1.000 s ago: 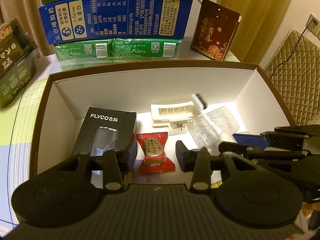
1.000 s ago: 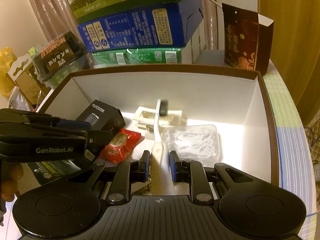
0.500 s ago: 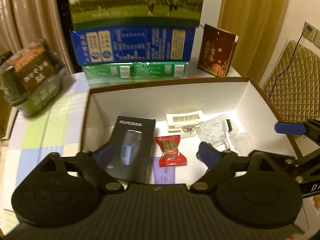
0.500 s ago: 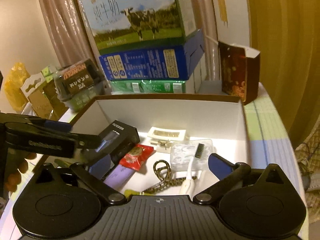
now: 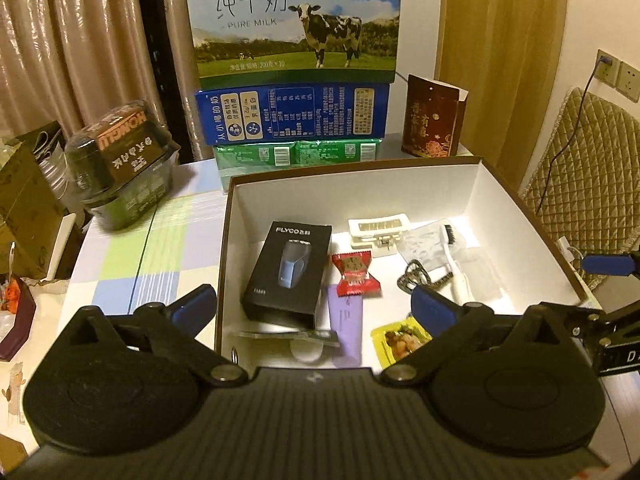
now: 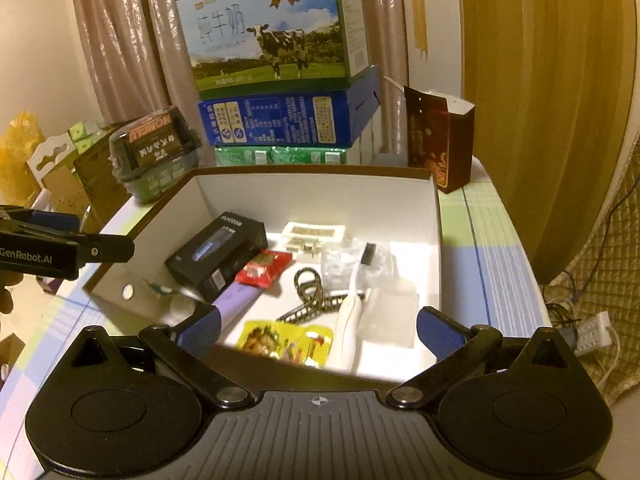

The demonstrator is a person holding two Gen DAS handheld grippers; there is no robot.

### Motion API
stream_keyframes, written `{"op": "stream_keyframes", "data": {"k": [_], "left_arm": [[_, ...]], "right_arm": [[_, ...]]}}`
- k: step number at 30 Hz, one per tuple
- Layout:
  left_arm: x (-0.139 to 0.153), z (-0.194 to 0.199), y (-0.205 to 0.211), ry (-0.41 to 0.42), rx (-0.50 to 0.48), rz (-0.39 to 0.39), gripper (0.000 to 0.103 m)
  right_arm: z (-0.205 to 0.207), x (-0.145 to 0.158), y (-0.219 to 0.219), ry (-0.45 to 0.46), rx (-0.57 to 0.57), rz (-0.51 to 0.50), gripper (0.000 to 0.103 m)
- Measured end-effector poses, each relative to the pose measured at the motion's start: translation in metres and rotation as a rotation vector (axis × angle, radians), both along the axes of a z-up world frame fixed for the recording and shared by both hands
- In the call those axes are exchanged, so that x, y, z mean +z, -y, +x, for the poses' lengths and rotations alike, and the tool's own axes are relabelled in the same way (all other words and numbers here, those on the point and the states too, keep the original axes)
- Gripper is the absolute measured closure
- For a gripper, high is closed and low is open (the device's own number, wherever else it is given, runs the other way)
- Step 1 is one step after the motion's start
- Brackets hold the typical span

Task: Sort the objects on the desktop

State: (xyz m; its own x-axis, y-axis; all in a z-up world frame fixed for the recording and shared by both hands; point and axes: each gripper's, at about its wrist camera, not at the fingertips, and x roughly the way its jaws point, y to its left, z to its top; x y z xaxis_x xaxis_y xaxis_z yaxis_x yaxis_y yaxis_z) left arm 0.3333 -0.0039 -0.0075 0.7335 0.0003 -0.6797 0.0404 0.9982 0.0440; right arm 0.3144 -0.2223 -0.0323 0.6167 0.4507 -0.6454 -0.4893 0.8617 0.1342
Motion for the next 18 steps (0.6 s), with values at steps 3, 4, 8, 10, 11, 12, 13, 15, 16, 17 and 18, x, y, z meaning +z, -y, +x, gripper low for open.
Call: {"op": "stream_keyframes", "data": {"k": [3,4,8,10,11,12,13,15,16,17,18], "left_arm": [[0.004,-0.016,0.006,0.005,0.001,0.020,0.001],[0.005,-0.023,0.009,0.015,0.002,0.035,0.001],[0.010,-0.044,0.015,0.024,0.001,0.043,0.001],[0.012,-0.053,0.016,0.014,0.007,0.029,0.001],[0.013,-0.059,0.016,0.012,0.012,0.023,0.001],[0.014,-0.064,0.017,0.009,0.016,0.018,0.001],[0.014,-0.068,0.017,0.006,0.020,0.013,0.001],[0.014,-0.078,0.018,-0.003,0.028,0.005,0.001],[0.015,-0.083,0.020,-0.008,0.032,0.004,0.001],[0.015,-0.088,0.022,-0.010,0.035,0.004,0.001],[0.015,-0.093,0.023,-0.012,0.037,0.003,0.001]], "right_arm": [[-0.012,0.004,0.003,0.012,-0.002,0.002,0.002],[-0.017,0.005,0.004,0.016,-0.005,0.002,0.002],[-0.034,0.010,0.008,0.034,-0.013,-0.003,0.002],[-0.041,0.012,0.011,0.035,-0.015,-0.005,0.002],[-0.045,0.013,0.013,0.034,-0.016,-0.005,0.002],[-0.049,0.013,0.015,0.032,-0.015,-0.004,0.002],[-0.053,0.014,0.017,0.029,-0.016,-0.004,0.002],[-0.061,0.014,0.019,0.024,-0.014,-0.007,0.002],[-0.065,0.015,0.020,0.024,-0.012,-0.010,0.002],[-0.070,0.015,0.021,0.026,-0.007,-0.013,0.002],[-0.074,0.015,0.022,0.027,-0.001,-0.017,0.002]]}}
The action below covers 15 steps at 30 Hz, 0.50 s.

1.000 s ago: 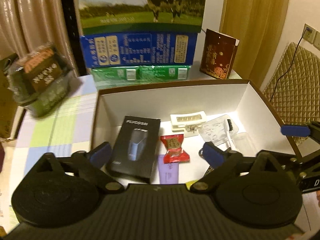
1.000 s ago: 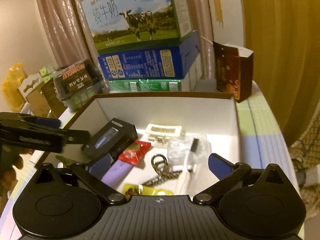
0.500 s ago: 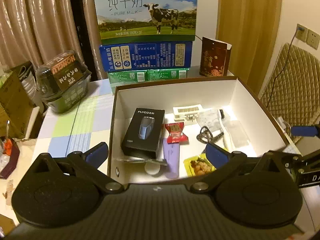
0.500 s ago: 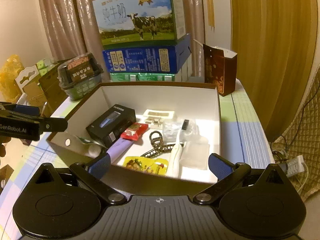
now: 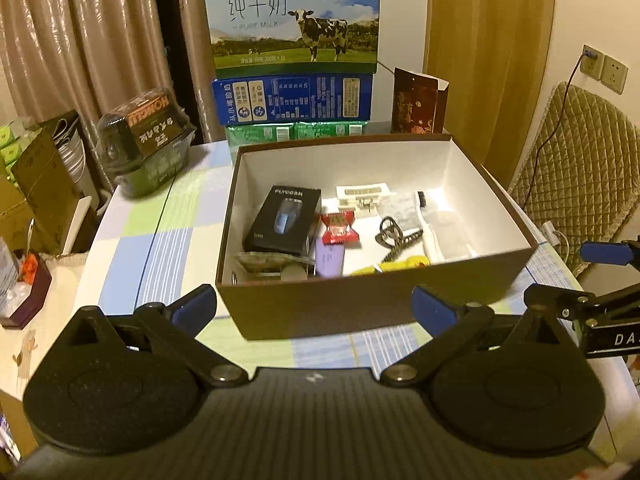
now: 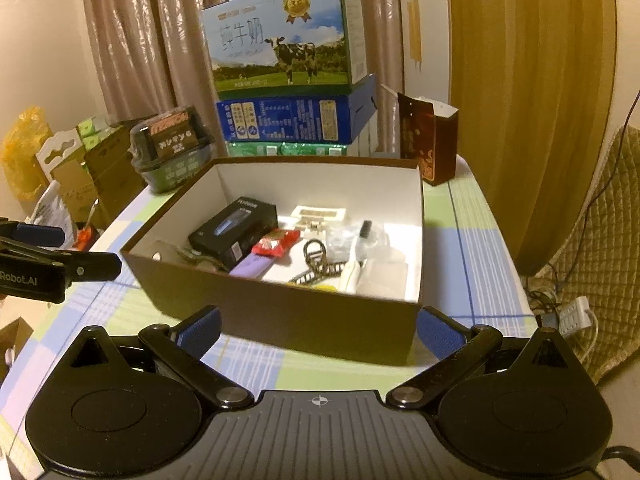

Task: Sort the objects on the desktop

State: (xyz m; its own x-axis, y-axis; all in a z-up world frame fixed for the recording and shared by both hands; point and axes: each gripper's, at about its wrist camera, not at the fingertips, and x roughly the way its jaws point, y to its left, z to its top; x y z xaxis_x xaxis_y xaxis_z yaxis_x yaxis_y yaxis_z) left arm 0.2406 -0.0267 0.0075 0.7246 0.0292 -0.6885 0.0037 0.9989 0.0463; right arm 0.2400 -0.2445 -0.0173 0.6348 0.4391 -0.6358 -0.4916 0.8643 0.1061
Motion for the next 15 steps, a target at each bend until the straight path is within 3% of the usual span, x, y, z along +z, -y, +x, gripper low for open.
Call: {"op": "stream_keyframes", "data": {"k": [15], "left_arm": [[-0.007,-0.053,0.020,-0.062,0.032,-0.010,0.001]], "right_arm": [[-0.034,-0.003,0.014,-0.035,0.046,0.005,0.002]]}}
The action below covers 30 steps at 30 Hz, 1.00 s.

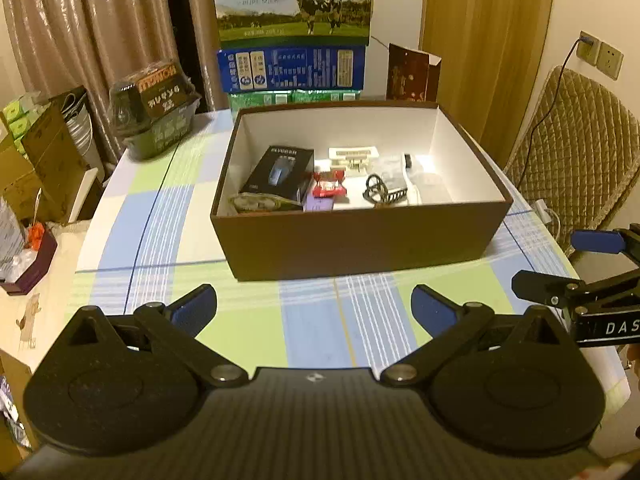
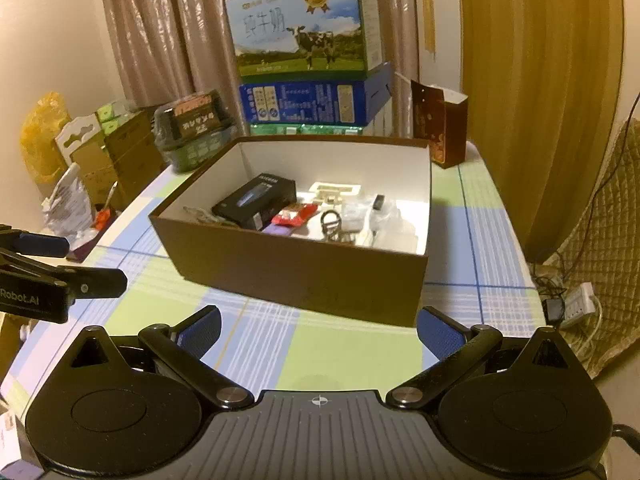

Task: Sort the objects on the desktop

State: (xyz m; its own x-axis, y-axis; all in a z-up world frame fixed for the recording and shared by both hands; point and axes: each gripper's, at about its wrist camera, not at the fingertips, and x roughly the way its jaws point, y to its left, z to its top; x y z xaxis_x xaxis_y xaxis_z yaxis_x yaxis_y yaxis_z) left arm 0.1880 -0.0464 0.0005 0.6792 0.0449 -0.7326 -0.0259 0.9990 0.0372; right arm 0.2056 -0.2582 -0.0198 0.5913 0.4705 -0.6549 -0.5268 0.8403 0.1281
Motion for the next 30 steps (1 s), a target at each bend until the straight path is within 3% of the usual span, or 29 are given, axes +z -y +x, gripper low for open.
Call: {"op": "stream_keyframes", "data": {"k": [30], "left_arm": [[-0.014,-0.049,0.017,-0.073,0.039,0.007,0.001]], "right_arm": [[-0.044,-0.007,0.021,-0.077,0.022,-0.014,0.002]]}}
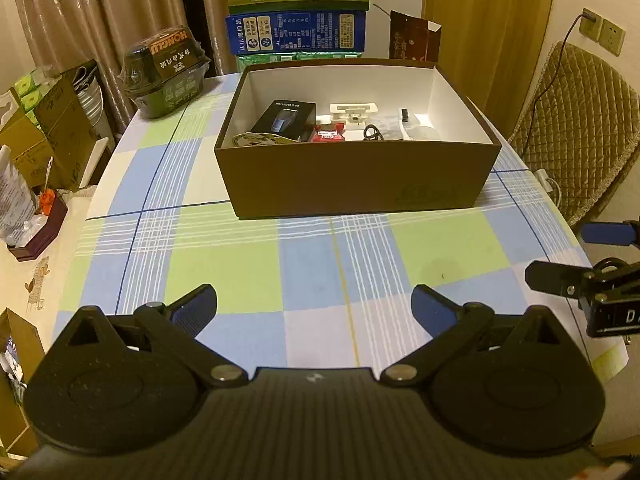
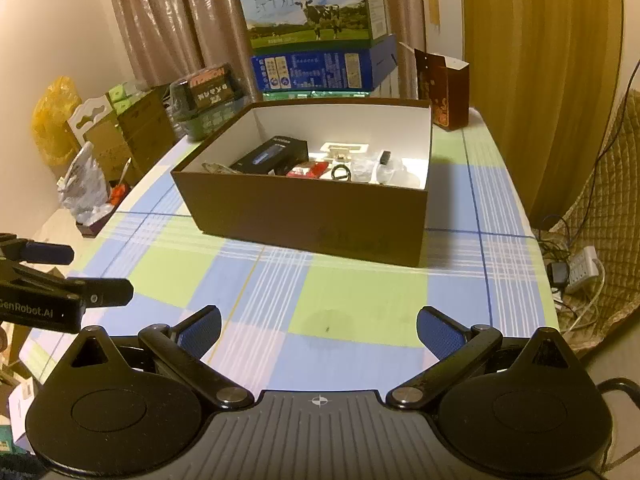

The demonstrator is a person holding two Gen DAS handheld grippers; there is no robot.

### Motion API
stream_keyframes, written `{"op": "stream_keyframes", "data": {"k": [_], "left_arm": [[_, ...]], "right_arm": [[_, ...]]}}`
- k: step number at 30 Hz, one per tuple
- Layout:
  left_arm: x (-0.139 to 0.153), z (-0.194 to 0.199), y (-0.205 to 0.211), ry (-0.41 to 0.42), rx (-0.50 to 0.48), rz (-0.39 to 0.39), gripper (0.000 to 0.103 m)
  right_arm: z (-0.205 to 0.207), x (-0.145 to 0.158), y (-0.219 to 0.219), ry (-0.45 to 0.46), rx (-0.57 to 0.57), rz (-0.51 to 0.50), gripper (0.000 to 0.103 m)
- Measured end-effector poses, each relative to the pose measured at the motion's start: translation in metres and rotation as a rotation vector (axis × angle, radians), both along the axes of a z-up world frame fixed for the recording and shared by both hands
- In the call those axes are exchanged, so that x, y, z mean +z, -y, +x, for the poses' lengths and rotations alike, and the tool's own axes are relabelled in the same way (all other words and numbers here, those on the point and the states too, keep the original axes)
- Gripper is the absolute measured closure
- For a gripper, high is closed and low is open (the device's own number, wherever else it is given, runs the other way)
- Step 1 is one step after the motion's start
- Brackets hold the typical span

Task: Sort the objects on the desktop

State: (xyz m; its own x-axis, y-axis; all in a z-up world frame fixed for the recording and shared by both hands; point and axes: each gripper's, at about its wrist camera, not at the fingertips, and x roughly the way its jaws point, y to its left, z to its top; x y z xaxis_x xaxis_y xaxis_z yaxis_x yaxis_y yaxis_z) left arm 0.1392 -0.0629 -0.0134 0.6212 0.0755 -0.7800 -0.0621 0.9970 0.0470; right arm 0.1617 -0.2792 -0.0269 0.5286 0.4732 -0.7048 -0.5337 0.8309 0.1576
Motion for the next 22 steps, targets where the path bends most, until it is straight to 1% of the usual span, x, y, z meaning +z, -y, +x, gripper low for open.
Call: {"op": "stream_keyframes", "data": {"k": [12,22], "left_arm": [[-0.002,-0.008,0.000,-0.009,0.005,0.002,0.001],[-0.002,-0.009,-0.003,0.003,0.002,0.007,0.001]], "right_arm": [[-0.012,-0.007,-0.006,-0.028,0.022,-0.013,0.002],[-0.012,-0.008,-0.012,-0.025,0.020,-0.013,0.002]]}}
